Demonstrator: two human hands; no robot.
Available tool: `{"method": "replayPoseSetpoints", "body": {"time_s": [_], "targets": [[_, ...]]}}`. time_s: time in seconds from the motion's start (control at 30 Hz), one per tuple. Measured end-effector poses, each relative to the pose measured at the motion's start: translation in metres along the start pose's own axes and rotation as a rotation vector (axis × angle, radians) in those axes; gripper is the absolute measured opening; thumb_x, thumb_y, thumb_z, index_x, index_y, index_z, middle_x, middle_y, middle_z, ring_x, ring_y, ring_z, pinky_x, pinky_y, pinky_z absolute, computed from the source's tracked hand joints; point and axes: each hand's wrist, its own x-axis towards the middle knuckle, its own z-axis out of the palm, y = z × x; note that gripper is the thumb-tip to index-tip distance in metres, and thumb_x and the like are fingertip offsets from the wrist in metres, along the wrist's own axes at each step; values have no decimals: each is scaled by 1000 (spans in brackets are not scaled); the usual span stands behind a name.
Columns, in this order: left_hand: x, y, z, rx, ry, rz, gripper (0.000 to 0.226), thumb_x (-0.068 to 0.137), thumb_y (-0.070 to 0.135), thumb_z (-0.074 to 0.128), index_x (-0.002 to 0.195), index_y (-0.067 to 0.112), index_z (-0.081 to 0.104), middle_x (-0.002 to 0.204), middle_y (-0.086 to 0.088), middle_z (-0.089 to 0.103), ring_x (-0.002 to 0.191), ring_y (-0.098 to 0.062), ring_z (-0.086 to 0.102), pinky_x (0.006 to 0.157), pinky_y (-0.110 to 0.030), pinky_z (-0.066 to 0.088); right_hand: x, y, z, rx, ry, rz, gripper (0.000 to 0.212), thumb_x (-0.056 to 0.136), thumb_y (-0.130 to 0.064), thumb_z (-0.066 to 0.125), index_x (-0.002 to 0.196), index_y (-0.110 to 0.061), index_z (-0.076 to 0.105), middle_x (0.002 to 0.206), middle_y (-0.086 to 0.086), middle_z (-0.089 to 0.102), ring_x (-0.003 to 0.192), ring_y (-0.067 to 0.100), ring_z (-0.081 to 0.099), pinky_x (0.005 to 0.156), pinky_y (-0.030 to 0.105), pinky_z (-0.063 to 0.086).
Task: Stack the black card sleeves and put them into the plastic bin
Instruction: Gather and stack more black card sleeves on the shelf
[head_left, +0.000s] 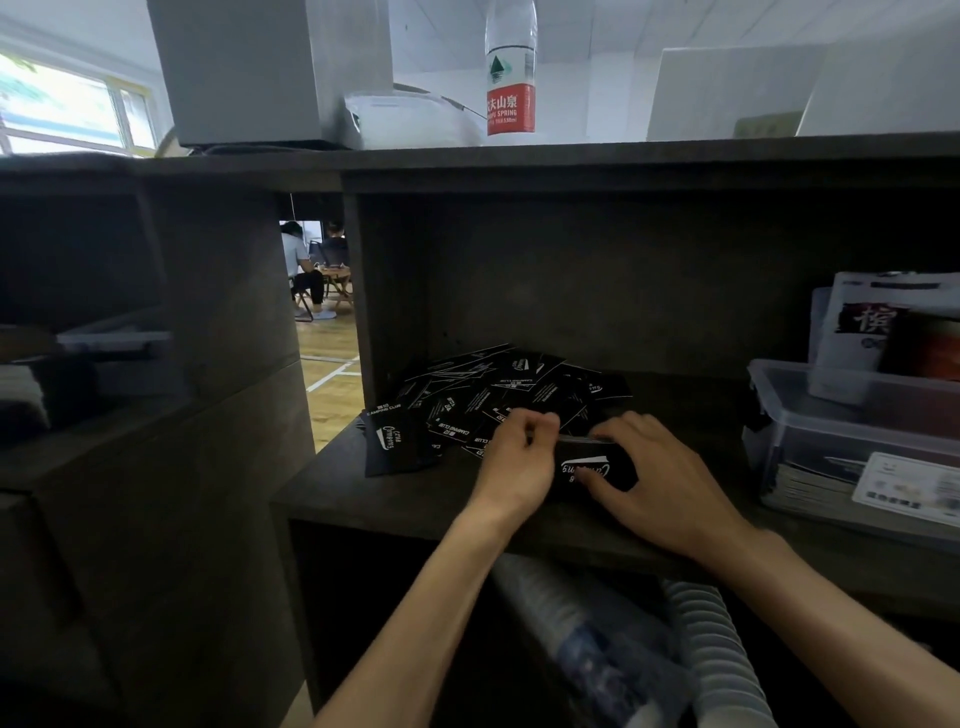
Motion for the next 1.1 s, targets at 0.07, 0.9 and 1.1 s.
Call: {"method": "replayPoseSetpoints", "body": {"time_s": [0.07,0.9,1.1], "targets": [[-2,1,4,14,21,27,19,102,26,44,110,20,61,102,9,59,95,-5,56,77,-15,40,1,-1,-1,-24,-9,1,33,80,-58,54,106,-37,51,99,-20,48,95,2,47,70,28,47],[-13,-30,-97,454,572,93,8,96,16,58,103,19,56,86,3,58,80,-19,55,66,-26,37,-3,-6,1,-42,14,48,37,81,-62,51,105,-34,52,98,-18,55,96,6,47,71,30,45],[-7,-15,-72,249,72,221,27,96,8,44,94,34,51,84,11,61,78,6,57,60,-6,40,-3,-2,4,9,29,104,57,77,-66,55,124,-38,42,105,-17,46,100,4,50,74,26,44]]}}
